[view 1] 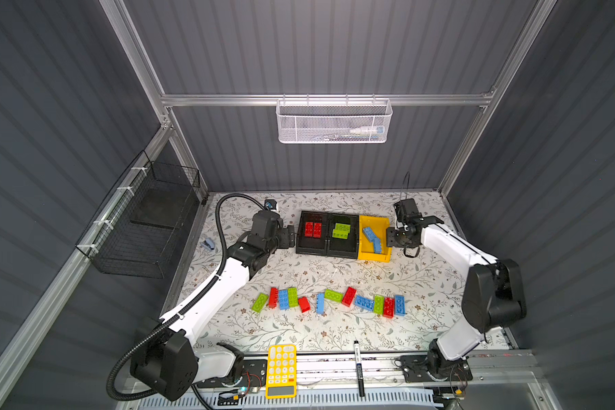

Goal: Sort the legos into containers by color
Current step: Move the container to the top-center of the table, then pick up the lego from the bottom-right of the table.

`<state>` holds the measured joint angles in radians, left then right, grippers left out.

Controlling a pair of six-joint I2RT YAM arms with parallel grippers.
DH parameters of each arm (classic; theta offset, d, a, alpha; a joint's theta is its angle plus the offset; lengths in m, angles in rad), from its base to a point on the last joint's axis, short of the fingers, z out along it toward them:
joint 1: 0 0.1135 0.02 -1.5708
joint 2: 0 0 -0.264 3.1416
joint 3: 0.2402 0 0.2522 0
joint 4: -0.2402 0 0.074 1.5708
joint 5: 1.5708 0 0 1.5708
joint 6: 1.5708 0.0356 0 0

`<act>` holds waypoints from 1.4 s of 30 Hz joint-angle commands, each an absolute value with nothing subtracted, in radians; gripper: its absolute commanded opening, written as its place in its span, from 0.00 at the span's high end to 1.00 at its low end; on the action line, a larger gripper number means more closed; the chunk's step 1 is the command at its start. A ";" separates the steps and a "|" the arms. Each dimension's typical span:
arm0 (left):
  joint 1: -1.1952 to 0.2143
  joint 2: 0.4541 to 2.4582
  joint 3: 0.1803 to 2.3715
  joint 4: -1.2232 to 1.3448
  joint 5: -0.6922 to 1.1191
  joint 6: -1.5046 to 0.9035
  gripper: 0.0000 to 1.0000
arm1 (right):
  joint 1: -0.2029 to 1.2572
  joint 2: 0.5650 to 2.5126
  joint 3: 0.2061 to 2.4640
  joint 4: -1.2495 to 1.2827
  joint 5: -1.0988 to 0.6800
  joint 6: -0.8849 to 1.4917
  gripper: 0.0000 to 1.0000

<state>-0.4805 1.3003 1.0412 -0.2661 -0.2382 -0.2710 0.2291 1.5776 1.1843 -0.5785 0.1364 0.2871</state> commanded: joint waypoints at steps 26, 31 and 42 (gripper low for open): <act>-0.472 1.443 1.020 -0.123 -0.175 -0.309 0.15 | 0.324 1.229 0.650 -0.678 -0.009 0.758 0.43; -0.472 1.441 1.023 -0.132 -0.178 -0.304 0.15 | 0.324 1.294 0.671 -0.670 0.000 0.754 0.45; -0.472 1.434 1.008 -0.129 -0.186 -0.307 0.15 | 0.324 1.309 0.641 -0.664 0.015 0.798 0.64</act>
<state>-0.4778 1.4357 1.0077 -0.1333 -0.1852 -0.3080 0.3218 1.3022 0.6525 -0.6544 0.0006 0.7757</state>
